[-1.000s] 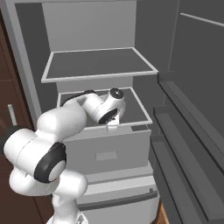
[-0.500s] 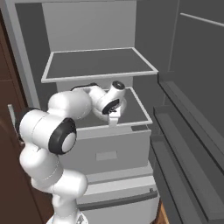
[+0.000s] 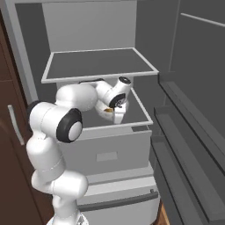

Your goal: Move the cup from next to the sink to the open cabinet. Then, move the bowl with the pear to the fridge to clear the area for faucet cleaning.

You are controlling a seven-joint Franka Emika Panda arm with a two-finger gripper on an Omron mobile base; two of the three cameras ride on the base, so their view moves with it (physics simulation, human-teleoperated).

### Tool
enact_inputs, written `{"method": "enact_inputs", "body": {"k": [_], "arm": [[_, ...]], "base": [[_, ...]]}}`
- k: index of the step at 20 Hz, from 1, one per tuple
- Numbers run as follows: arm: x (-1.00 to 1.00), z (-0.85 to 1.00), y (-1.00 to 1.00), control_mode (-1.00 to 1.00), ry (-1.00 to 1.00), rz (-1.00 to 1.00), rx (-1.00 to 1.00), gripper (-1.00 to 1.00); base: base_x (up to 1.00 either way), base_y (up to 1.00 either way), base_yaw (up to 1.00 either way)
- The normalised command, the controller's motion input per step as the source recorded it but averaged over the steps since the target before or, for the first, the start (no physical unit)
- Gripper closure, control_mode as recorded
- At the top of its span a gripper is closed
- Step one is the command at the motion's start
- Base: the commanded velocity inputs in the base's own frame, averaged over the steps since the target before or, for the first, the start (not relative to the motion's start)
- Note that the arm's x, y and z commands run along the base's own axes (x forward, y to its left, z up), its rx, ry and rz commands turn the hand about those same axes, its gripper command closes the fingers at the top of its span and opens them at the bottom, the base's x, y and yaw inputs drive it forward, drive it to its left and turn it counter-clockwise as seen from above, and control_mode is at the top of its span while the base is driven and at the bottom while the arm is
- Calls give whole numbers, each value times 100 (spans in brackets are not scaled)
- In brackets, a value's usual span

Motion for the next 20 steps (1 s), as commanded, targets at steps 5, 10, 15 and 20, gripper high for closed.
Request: {"method": "enact_inputs", "body": {"k": [5, 10, 15, 20], "arm": [[48, -4, 17, -100, 0, 0, 0, -100], [-2, 0, 6, -100, 0, 0, 0, -100], [-52, 5, 0, -100, -9, 0, 0, -100], [-47, 66, 0, -100, -19, -1, 0, -100]], "base": [[0, 0, 0], [0, 0, 0], [0, 0, 0], [0, 0, 0]]}}
